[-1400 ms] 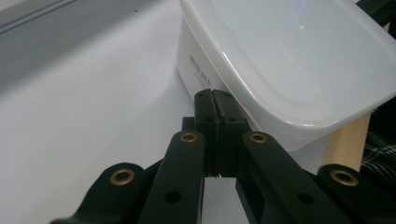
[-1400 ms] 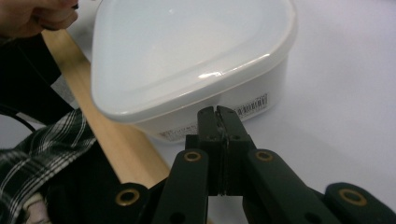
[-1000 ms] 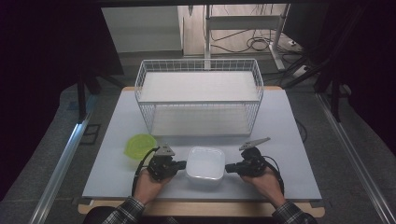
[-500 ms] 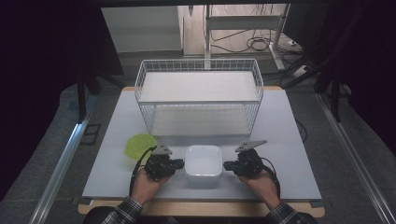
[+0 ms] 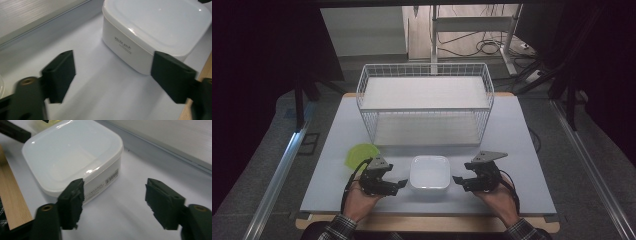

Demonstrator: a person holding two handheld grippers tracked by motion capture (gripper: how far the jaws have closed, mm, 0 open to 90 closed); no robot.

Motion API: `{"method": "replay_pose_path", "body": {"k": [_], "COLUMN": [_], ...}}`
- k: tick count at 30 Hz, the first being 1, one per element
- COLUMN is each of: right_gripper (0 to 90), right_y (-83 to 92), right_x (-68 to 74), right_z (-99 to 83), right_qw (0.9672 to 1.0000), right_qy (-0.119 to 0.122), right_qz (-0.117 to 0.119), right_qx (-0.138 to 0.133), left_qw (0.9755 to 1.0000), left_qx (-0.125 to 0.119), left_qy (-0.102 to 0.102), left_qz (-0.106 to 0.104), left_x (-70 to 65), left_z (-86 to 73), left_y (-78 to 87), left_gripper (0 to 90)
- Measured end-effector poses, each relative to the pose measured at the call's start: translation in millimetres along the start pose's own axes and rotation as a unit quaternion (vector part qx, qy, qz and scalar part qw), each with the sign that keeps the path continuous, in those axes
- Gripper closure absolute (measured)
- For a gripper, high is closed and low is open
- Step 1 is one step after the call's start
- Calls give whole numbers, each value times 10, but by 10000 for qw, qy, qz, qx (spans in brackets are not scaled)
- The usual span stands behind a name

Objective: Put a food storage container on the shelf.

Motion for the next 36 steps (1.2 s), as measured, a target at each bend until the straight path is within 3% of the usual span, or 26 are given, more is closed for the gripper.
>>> {"method": "replay_pose_path", "body": {"k": [3,8,12,17,21,26,31,36], "right_gripper": [220,122,71,39,7,17,74,178], "right_y": [29,21,4,-31,-68,-109,-155,-243], "right_x": [2,19,67,99,135,197,235,251], "right_z": [35,35,46,54,77,125,172,178], "right_qw": [9999,9988,9986,9985,9991,9984,9979,9963], "right_qy": [-62,-316,-260,-253,-170,-317,-421,-596], "right_qz": [49,325,414,456,395,476,489,572], "right_qx": [-131,-184,-203,-137,-33,-1,19,215], "left_qw": [9999,9992,9985,9986,9988,9982,9985,9969], "left_qx": [-159,-378,-512,-506,-468,-497,-339,-342], "left_qy": [-26,-88,-190,16,-3,-37,-85,98], "left_qz": [5,-52,-74,-165,-115,-323,-413,-696], "left_x": [9,-9,-20,-22,-27,-82,-126,-156], "left_z": [38,65,94,138,204,292,333,329], "left_y": [16,0,-13,-8,-9,-56,-147,-253], "left_gripper": [117,66,31,15,19,29,62,104]}}
Point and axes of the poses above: each handheld gripper's, and its own axes: y roughly backward along the jaws, z roughly out of its top, x roughly to its left, the point moved 10 cm from there along -y, roughly forward along the jaws, and after that the axes turned 10 degrees about -y, right-handed, at the moved point
